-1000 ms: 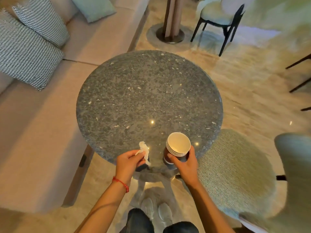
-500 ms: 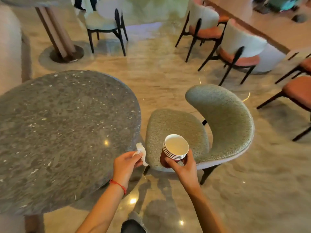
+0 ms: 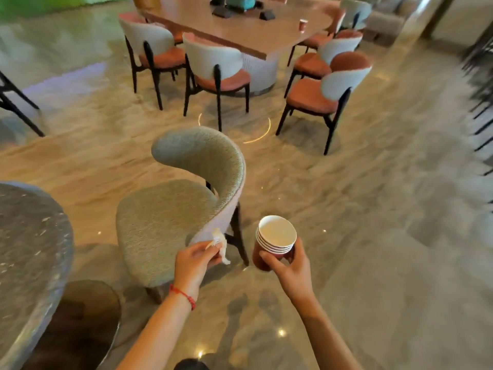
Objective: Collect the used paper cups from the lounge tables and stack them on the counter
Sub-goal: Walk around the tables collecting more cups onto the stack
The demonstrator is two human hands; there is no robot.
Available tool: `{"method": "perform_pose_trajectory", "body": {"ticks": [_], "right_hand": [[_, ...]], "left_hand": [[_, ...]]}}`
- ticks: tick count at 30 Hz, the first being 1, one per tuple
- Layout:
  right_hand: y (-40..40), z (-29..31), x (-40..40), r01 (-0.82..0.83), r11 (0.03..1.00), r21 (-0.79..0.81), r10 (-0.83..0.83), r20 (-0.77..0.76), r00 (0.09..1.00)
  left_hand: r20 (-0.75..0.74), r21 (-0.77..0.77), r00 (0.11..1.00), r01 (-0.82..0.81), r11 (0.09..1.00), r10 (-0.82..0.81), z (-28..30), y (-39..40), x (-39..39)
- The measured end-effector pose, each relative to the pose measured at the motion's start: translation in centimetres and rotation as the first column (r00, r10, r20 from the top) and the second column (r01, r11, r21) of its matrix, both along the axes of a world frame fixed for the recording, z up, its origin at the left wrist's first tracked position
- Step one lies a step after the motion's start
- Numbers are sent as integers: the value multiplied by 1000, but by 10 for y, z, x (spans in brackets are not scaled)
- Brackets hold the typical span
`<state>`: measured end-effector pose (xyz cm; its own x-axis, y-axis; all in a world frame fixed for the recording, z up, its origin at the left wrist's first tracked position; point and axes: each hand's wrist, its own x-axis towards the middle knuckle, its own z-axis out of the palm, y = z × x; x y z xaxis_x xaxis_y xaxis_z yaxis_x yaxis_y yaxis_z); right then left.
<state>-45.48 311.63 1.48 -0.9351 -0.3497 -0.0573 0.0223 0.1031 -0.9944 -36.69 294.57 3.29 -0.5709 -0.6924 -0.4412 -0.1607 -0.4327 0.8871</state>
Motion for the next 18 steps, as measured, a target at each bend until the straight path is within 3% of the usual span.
{"method": "perform_pose_trajectory", "body": {"ticks": [10,18], "right_hand": [[127,4,-55,295,955,-22,-294,29,955],[164,-1,-150,436,900,-2,-435,23,900]], "left_hand": [[53,-62,932,361,930,-358,0,111,-113],[19,-35,840,542,839,-542,-2,143,-236]]}}
